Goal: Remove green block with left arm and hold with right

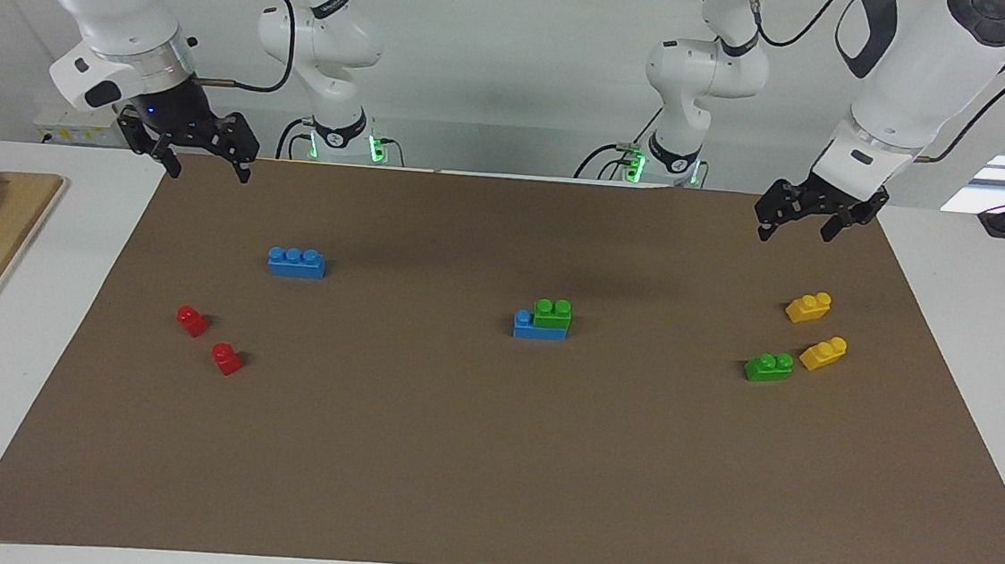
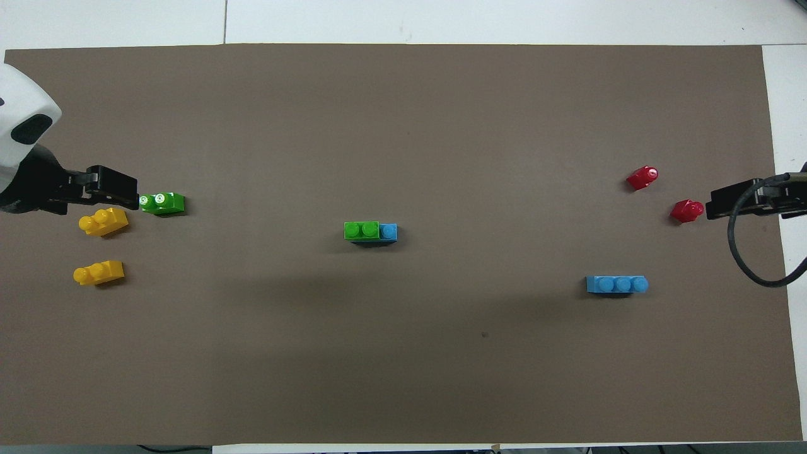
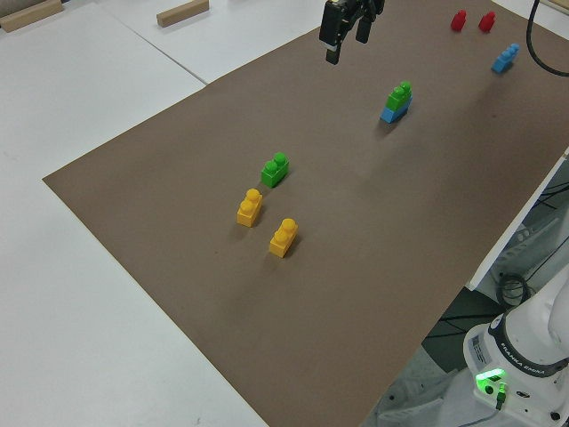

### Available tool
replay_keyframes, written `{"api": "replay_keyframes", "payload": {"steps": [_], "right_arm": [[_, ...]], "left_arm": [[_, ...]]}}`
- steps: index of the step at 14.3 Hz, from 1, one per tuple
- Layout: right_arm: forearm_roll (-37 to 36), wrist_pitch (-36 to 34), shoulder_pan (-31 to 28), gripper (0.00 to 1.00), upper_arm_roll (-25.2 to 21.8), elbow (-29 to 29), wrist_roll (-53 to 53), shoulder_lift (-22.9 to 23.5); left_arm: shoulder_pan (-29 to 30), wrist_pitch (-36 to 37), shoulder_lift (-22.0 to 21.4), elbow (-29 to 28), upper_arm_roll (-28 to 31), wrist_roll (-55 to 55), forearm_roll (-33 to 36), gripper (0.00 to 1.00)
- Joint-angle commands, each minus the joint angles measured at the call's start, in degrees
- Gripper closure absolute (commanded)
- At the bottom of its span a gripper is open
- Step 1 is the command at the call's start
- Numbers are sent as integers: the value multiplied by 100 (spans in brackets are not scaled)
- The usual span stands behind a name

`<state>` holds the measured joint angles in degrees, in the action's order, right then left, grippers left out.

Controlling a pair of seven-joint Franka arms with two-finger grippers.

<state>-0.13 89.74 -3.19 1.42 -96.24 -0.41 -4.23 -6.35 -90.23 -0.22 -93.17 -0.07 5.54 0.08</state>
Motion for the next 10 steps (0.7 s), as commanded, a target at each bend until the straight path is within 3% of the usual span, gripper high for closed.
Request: {"api": "replay_keyframes", "payload": {"steps": [1,10], "right_arm": [[-136,-27,-85,0,61,-9,-56,-43],[-144,78,-85,0,52,-17,-65,-34]], "left_arm": [[37,-48,-154,-175,-1,-88,-34,0],[37,-135,-180,-202,-1,-80,-34,0]]}}
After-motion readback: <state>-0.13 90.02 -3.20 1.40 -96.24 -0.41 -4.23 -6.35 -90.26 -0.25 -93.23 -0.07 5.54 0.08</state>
